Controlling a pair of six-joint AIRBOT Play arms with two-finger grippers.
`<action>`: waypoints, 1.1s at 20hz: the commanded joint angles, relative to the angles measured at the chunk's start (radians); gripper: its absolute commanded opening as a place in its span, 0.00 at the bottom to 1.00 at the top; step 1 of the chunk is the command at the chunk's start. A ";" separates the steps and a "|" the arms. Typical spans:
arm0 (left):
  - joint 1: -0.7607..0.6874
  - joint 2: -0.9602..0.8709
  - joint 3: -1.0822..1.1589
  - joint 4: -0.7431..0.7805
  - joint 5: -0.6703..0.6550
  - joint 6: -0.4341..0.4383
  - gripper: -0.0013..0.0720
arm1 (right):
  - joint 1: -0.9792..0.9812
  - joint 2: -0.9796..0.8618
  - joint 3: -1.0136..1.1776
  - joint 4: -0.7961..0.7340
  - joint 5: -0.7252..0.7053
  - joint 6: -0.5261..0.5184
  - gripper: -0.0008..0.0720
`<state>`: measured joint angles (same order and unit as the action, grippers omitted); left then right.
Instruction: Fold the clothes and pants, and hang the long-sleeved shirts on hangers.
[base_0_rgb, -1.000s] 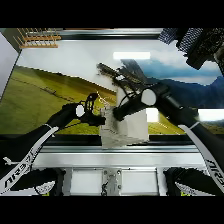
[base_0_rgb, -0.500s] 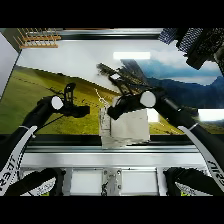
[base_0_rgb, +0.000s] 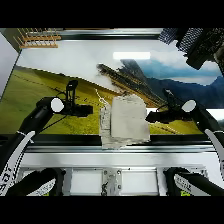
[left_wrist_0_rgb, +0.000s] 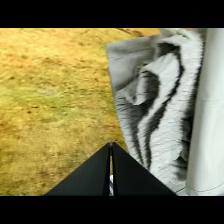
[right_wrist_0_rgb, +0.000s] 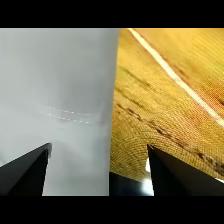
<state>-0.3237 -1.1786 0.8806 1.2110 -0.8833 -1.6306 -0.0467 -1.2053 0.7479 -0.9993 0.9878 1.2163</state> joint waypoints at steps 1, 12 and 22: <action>-0.062 0.003 0.000 -0.001 0.032 0.000 0.02 | -0.098 -0.112 -0.057 0.249 -0.011 -0.184 0.91; -0.092 0.003 0.000 -0.008 0.022 -0.001 0.02 | 0.050 -0.242 -0.024 0.561 -0.042 -0.421 0.04; -0.092 0.003 0.000 -0.008 0.020 -0.001 0.02 | -0.716 0.162 0.022 -0.084 -0.200 0.060 0.04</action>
<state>-0.4152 -1.1767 0.8806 1.2030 -0.8631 -1.6329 -0.5251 -1.1355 0.7677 -0.8951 0.8318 1.1324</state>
